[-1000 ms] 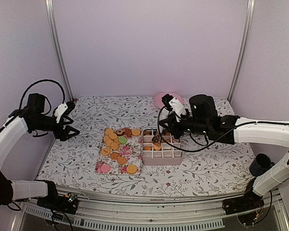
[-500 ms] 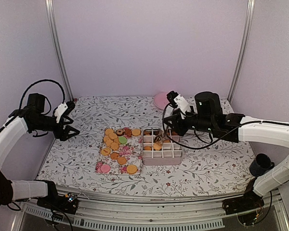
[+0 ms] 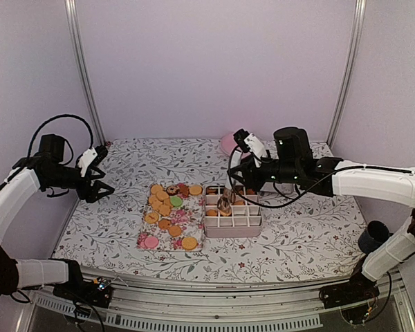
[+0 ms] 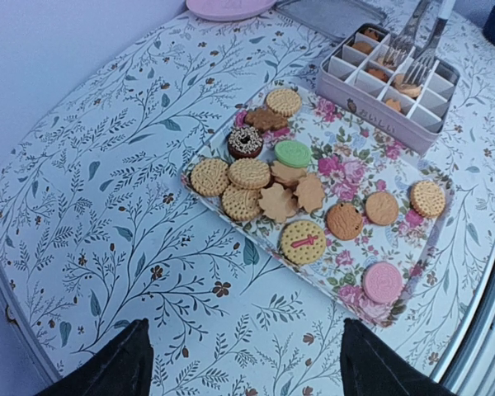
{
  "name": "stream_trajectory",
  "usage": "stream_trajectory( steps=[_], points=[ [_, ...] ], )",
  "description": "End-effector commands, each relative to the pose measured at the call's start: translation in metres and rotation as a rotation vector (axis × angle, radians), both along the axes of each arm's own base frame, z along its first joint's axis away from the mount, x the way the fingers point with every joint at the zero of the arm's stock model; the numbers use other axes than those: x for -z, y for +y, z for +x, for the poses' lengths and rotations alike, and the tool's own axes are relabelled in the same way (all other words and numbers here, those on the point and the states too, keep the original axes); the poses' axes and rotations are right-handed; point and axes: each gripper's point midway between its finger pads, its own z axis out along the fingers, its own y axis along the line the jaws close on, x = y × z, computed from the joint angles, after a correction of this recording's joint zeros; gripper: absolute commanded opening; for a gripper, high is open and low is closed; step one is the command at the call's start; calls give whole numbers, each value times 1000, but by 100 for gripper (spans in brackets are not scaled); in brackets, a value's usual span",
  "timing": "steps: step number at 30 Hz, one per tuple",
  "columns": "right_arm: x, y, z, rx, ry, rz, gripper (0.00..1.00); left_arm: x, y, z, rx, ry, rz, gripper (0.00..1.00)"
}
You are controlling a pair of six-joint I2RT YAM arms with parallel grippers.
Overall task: Pack the cookies
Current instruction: Adjust the fake cookies in the empty pocket of the box, then pick up the fake cookies from the plate.
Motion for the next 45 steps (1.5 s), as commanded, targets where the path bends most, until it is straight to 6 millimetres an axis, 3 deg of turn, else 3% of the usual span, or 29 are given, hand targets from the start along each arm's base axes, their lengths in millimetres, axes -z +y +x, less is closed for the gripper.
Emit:
stream_trajectory(
  steps=[1, 15, 23, 28, 32, 36, 39, 43, 45],
  points=[
    [-10, 7, 1, -37, -8, 30, 31, -4, 4, 2, -14, -25, 6, 79],
    [-3, -1, -24, -92, 48, 45, 29, -6, 3, 2, -10, -27, -1, 79],
    [-15, -9, -31, -87, 35, 66, 26, -8, 2, 3, -10, -25, -7, 79],
    [-20, -15, -26, -45, 8, 64, 26, -8, 2, 3, -7, -28, -7, 79],
    [-43, -12, -23, -42, -45, 124, 26, -9, 2, 4, -10, -26, -11, 79],
    [-69, 7, -28, -47, -96, 180, 26, -7, 3, 5, -23, -19, -8, 79],
    [-82, 37, -43, -84, -141, 199, 27, -5, 6, 7, -34, -13, -3, 79],
    [-80, 90, -73, -167, -167, 203, 32, -3, 8, 8, -45, -9, -7, 80],
    [-68, 114, -81, -197, -162, 184, 32, -2, 9, 8, -48, -6, -10, 80]
  ],
)
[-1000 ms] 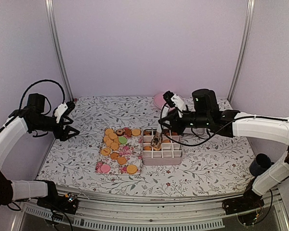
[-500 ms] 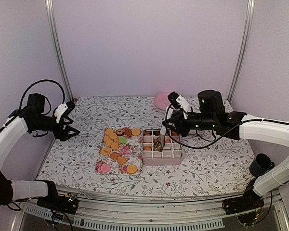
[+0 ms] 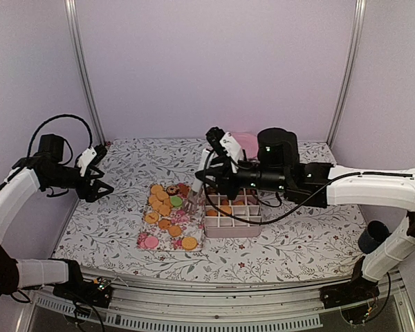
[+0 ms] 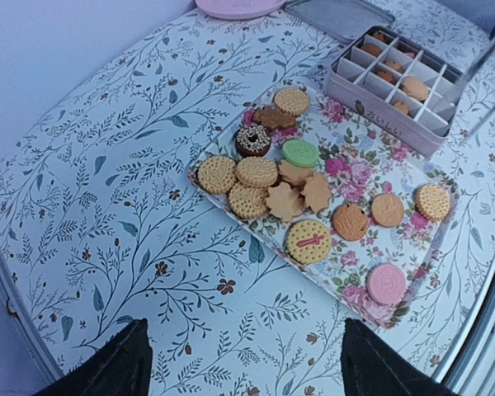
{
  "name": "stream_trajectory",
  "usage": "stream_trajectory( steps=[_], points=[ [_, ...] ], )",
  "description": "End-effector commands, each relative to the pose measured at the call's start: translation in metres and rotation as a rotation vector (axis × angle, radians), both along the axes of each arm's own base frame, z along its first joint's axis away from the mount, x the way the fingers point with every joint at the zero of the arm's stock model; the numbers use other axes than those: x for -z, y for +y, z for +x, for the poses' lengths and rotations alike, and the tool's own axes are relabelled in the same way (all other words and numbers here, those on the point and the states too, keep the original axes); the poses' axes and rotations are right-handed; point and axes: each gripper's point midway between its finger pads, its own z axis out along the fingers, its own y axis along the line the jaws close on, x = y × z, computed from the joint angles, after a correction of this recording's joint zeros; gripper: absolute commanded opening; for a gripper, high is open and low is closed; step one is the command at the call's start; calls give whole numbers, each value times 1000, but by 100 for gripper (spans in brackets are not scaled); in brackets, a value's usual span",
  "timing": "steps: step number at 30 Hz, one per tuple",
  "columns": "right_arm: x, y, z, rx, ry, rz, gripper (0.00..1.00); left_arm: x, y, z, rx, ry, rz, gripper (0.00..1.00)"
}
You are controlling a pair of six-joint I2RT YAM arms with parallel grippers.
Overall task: Pack the cookies
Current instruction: Pick up the fake cookies from the plate.
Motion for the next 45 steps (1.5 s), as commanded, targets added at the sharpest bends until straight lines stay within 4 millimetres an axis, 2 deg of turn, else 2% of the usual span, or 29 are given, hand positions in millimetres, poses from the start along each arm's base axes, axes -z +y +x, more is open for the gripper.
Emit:
stream_trajectory(
  steps=[1, 9, 12, 17, 22, 29, 39, 45],
  points=[
    [-9, 53, -14, -40, -58, 49, 32, -3, 6, 6, -26, -14, -5, 80],
    [22, 121, -28, -159, -8, 51, 33, -1, 10, 2, -31, -14, 4, 80],
    [30, 134, -27, -175, 3, 48, 34, 0, 11, 3, -33, -12, 1, 80],
    [43, 146, -26, -190, 20, 36, 34, -1, 11, 2, -29, -15, -3, 80],
    [50, 139, -11, -113, -3, 3, 34, 1, 11, 2, -29, -13, -2, 80],
    [57, 105, 14, -14, -5, -32, 36, 1, 11, 1, -27, -11, -5, 80],
    [80, 92, 12, -5, 39, -75, 39, 1, 11, 2, -28, -13, -4, 80],
    [83, 91, 10, -13, 62, -73, 38, 1, 11, 2, -28, -12, -5, 80]
  ],
)
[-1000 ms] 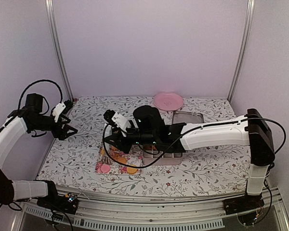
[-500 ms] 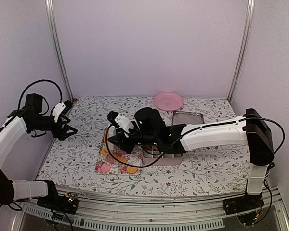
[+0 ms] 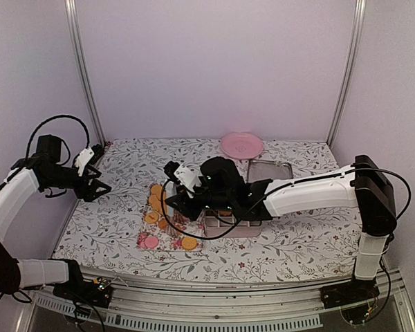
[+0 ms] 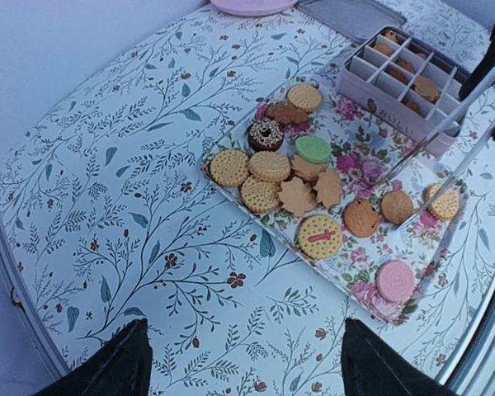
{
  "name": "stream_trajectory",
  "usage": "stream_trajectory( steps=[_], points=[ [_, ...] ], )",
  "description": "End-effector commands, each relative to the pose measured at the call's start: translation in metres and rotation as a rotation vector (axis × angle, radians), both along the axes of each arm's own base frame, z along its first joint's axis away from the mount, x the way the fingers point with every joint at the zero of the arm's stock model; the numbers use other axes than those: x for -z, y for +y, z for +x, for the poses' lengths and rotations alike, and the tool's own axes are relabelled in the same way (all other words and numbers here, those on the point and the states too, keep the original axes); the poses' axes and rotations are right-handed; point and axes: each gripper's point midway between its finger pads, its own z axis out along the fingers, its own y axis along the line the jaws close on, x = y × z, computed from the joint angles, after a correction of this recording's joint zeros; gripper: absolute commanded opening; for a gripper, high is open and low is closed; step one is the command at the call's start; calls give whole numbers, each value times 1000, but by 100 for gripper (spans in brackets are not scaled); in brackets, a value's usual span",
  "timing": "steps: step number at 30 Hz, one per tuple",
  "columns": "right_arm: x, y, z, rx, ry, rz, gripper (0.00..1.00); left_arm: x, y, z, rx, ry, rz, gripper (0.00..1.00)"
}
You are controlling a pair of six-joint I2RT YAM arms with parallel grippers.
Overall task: Pack the cookies
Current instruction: Pick up the fake cookies from the plate.
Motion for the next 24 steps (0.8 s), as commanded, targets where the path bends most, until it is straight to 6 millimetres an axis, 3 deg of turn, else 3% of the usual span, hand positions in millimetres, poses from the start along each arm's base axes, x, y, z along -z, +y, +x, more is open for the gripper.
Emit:
stream_trajectory(
  steps=[1, 5, 10, 18, 24],
  points=[
    [-23, -5, -2, 1, 10, 59, 36, 0, 0, -2, 8, -7, -10, 80],
    [-27, -9, 4, 16, 79, 96, 23, 0, 0, -2, 10, -7, -12, 80],
    [-43, -14, 10, 29, 95, 135, 14, 0, 0, -3, 10, -5, -9, 80],
    [-96, -23, 13, 42, 6, 201, 7, -1, 0, -3, 13, -8, -11, 80],
    [-126, -48, 16, 98, -79, 203, 7, -4, 0, -1, 12, -13, -13, 79]
  ],
)
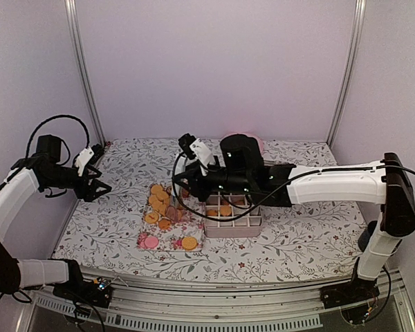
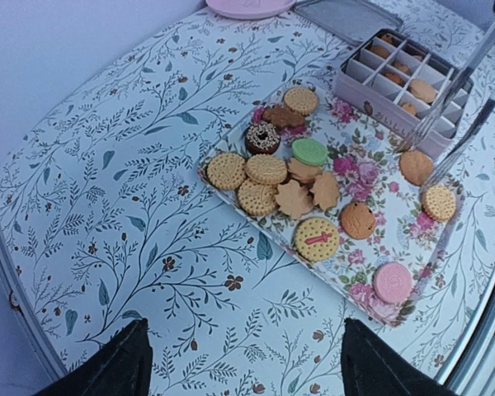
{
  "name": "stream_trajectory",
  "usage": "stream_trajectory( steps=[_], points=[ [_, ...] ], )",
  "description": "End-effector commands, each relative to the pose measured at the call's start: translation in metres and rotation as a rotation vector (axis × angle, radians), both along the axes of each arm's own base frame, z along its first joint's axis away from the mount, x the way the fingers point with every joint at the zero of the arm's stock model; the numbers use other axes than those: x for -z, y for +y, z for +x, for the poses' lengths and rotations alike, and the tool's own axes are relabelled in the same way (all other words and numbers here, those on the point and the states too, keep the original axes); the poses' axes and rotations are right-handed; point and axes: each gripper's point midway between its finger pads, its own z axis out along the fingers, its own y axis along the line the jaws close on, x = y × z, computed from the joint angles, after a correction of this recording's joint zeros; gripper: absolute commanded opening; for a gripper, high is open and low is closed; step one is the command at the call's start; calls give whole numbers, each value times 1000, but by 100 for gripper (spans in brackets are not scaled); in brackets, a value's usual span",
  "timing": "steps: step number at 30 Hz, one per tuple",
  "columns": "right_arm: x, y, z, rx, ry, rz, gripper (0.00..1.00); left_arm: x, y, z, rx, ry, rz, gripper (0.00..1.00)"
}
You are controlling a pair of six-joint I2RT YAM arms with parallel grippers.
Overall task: Pack the cookies
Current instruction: Pick up the fake cookies from the plate, then place the fake cookies in the empty pocket of the box.
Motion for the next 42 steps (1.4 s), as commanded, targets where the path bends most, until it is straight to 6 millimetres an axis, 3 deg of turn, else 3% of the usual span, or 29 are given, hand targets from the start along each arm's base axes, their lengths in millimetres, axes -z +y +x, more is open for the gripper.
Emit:
stream_trajectory(
  steps=[1, 6, 10, 15, 32, 35, 39, 42],
  points=[
    [-65, -29, 7, 74, -124, 76, 7, -2, 1, -1, 3, -10, -5, 80],
    [-56, -88, 20, 190, -116, 49, 7, -2, 0, -1, 7, -9, -8, 79],
    [-58, -136, 20, 272, -119, 61, 7, -2, 0, 0, 9, -7, -13, 80],
    [-50, -171, 17, 338, -94, 72, 9, -3, -1, 1, 10, -2, -21, 79],
    [-22, -190, 13, 382, -54, 19, 14, -3, -1, 1, 9, 0, -18, 79],
    [-21, -190, 13, 384, -52, 15, 18, -2, -1, 0, 10, 0, -17, 79],
    [-19, -188, 13, 377, -51, 9, 34, -1, -1, 0, 9, 0, -15, 79],
    [-18, -187, 14, 377, -51, 6, 36, -2, 0, 0, 7, -1, -13, 79]
  ],
)
